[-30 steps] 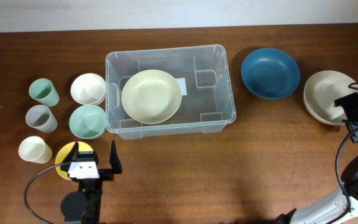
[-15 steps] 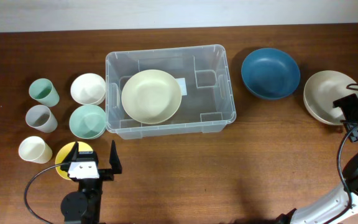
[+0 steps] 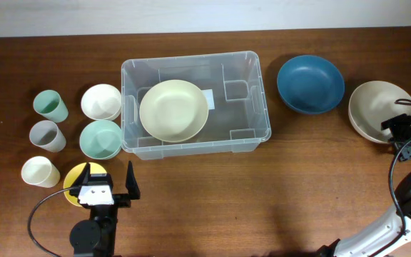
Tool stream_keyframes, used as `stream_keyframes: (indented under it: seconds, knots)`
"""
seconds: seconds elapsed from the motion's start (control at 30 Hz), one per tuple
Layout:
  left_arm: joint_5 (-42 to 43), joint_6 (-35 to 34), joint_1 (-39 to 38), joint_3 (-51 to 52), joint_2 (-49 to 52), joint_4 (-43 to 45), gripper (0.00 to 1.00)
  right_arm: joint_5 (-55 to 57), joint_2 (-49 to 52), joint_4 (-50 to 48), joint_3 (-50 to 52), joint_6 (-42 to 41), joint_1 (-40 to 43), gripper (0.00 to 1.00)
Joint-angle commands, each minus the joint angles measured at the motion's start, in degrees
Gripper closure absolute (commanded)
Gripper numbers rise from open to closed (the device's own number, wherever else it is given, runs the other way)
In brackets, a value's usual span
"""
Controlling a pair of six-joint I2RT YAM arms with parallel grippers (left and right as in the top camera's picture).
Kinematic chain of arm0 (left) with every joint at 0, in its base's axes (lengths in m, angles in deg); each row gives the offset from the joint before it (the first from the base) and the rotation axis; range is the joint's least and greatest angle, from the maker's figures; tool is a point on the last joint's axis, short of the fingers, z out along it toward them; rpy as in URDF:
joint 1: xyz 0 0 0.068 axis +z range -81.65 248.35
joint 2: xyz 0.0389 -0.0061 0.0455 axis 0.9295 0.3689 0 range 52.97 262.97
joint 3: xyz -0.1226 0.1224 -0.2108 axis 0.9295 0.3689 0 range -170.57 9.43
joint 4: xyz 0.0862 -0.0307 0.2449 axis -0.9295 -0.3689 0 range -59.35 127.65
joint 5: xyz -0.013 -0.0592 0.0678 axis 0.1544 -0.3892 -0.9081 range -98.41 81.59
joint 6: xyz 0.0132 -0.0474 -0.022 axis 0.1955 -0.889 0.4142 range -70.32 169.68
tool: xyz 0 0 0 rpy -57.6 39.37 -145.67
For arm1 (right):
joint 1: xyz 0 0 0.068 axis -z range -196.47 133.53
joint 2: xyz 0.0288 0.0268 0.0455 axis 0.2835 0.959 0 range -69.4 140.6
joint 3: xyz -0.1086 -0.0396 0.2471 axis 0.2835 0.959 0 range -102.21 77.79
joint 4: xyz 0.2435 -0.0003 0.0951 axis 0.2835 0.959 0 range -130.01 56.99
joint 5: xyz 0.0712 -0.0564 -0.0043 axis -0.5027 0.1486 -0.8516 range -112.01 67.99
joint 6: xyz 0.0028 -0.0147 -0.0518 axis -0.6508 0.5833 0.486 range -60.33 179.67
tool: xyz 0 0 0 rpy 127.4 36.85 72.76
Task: Pack container
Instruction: 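Move the right gripper to the rim of the far-right cream plate and grasp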
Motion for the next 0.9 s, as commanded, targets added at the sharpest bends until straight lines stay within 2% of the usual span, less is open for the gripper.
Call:
stream_keyframes:
  seconds: [0.0, 0.2, 0.37, 0.47, 0.6, 0.7, 0.87]
  knots:
    - [0.0, -0.4, -0.2, 0.2, -0.3, -0.2, 0.0, 0.6, 1.6, -0.4, 0.5, 0.1, -0.3, 0.28]
    - [0.0, -0.4, -0.2, 0.2, -0.3, -0.3, 0.0, 0.6, 1.6, -0.8, 0.5, 0.0, -0.3, 0.41]
    - [0.0, -0.4, -0.2, 0.2, -0.3, -0.2, 0.01, 0.6, 1.6, -1.0, 0.5, 0.0, -0.3, 0.58]
    - [0.0, -0.4, -0.2, 0.2, -0.3, -0.3, 0.01, 0.6, 1.6, -1.1, 0.5, 0.0, -0.3, 0.6]
    - [0.0, -0.4, -0.2, 0.2, -0.3, -0.3, 0.01, 0.6, 1.6, -1.3, 0.5, -0.3, 0.0, 0.76]
    - [0.0, -0.4, -0.2, 0.2, -0.3, -0.2, 0.01, 0.6, 1.6, -1.2, 0.5, -1.7, 0.9, 0.94]
    - [0.0, -0.4, -0.2, 0.2, -0.3, -0.2, 0.01, 0.1, 1.6, -1.2, 0.5, -1.7, 3.2, 0.96]
